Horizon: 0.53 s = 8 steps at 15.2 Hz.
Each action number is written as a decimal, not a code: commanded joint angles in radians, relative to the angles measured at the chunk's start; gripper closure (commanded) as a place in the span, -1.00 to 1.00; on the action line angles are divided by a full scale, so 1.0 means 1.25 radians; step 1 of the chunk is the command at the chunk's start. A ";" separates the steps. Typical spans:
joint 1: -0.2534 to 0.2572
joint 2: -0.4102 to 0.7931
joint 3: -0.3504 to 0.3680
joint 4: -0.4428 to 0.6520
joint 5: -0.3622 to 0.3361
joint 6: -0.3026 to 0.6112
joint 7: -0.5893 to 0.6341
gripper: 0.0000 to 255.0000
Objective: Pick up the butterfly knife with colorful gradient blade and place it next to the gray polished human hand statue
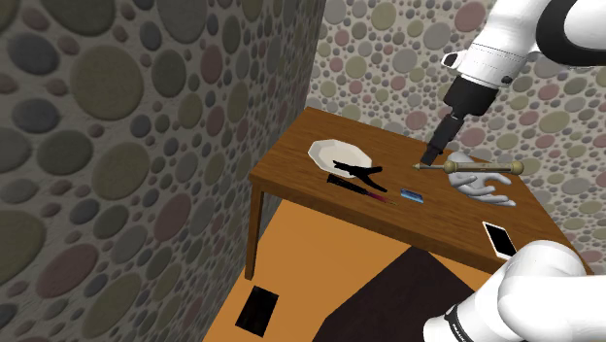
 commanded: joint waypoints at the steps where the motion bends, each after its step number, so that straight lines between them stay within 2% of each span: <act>1: 0.000 0.000 0.000 0.000 0.000 0.000 0.000 -1.00; 8: 0.001 0.074 -0.053 -0.107 -0.038 0.194 -0.124 -1.00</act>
